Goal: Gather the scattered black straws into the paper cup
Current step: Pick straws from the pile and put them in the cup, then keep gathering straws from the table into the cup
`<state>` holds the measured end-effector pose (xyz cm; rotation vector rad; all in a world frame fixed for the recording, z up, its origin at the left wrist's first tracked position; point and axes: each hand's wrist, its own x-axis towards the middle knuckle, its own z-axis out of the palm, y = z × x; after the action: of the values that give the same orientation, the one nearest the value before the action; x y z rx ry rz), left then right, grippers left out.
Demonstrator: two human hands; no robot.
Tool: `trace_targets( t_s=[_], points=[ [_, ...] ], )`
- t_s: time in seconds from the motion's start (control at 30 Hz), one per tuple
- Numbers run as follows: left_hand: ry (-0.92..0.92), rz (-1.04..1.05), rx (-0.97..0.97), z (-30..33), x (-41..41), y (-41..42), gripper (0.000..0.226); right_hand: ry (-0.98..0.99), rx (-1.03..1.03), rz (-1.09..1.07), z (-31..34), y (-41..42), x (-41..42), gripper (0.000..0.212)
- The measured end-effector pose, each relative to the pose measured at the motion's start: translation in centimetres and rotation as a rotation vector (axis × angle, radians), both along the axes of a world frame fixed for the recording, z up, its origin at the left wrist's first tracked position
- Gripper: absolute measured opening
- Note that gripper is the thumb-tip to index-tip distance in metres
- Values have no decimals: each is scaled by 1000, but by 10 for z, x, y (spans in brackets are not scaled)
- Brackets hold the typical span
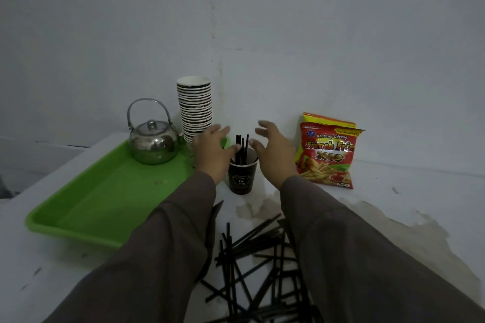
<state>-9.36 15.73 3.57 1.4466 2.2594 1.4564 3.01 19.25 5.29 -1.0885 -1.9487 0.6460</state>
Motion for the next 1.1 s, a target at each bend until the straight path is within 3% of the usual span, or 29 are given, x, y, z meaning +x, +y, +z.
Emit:
trace_targets(
  t_s=[0.13,0.27,0.43,0.67,0.77,1.1],
  points=[
    [40,12,137,21,8,-29,55,140,91,9,12,-13,22,43],
    [115,-146,188,14,33,-79,41,82,177,19,2,-46,56,31],
    [182,-433,50,-25,69,-131,23,-57,81,127,-35,-95,106,18],
    [297,-688,-174,-57,98,-151,24,-228,87,112,-69,-132,160,17],
    [399,-705,-221,-61,98,-150,32,-280,150,93,-76,-138,165,16],
    [383,-592,-350,-48,71,-155,28,-532,364,278,-85,-162,137,29]
  ],
)
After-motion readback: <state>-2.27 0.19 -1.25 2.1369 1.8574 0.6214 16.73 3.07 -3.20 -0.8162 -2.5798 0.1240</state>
